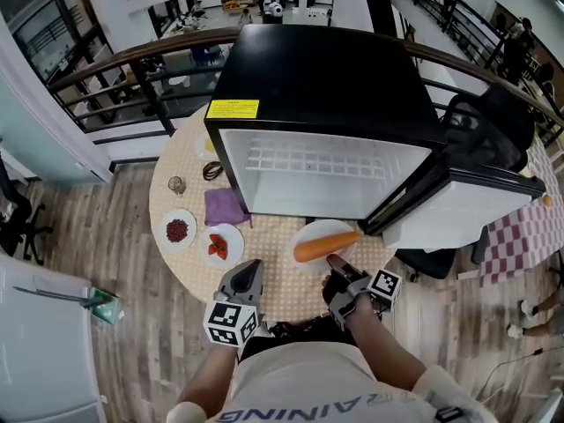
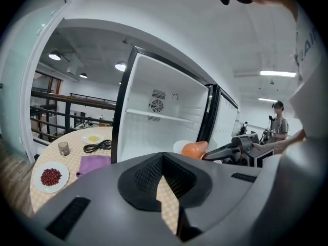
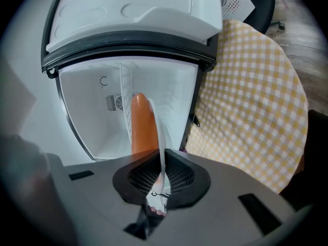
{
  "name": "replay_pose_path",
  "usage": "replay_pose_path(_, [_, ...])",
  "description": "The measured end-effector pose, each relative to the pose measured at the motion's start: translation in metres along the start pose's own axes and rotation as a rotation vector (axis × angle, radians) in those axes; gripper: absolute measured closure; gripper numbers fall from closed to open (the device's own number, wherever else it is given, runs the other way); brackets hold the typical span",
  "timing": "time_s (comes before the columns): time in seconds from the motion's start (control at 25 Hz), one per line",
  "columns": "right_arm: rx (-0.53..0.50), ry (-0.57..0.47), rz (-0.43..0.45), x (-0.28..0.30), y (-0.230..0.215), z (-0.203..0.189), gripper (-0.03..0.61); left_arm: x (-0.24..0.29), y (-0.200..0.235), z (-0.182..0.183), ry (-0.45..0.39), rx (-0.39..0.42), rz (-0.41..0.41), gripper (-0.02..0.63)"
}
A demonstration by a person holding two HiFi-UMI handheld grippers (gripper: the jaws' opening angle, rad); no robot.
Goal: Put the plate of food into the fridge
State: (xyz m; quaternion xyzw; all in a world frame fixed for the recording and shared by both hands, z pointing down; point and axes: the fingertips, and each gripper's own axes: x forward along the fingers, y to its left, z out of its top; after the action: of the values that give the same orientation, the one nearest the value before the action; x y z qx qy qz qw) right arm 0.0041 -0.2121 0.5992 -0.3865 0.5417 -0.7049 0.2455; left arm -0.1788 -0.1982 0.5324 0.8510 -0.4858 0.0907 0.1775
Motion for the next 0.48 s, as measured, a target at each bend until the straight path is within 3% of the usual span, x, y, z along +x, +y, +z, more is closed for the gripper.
replay_pose_path(0.48, [0.034, 0.065, -0.04, 0.003, -0.018, 0.015, 0.541, 0.024, -0.025, 0.007, 0.024, 0.012, 0.06, 0.606])
